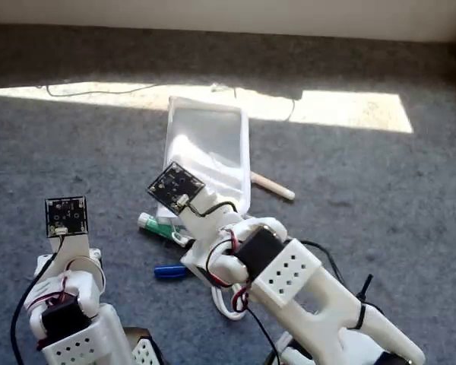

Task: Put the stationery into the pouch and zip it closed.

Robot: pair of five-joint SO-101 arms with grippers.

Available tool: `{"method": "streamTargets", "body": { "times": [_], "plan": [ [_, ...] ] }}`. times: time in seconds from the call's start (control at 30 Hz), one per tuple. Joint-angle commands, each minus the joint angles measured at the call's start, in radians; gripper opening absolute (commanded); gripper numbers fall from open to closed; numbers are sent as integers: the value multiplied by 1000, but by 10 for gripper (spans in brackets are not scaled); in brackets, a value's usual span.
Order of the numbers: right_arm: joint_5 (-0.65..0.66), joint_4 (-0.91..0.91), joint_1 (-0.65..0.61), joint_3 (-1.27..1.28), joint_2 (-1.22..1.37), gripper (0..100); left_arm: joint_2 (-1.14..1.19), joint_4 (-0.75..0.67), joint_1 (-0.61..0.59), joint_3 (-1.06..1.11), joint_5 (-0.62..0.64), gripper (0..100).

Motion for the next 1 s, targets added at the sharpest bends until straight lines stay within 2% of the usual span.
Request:
{"method": "streamTargets", "body": {
  "times": [0.0, 0.23, 0.4, 0.97],
  "plan": [
    [-8, -65, -38, -54, 51, 156, -10, -21, -13, -62, -11, 8],
    [-6, -108, -45, -61, 171, 156, -10, -21, -12, -59, -11, 8],
    [46, -153, -45, -61, 248, 156, -10, -21, -8, -56, -11, 8],
    [51, -266, -39, -61, 415, 156, -10, -21, -7, -54, -11, 8]
  ]
}}
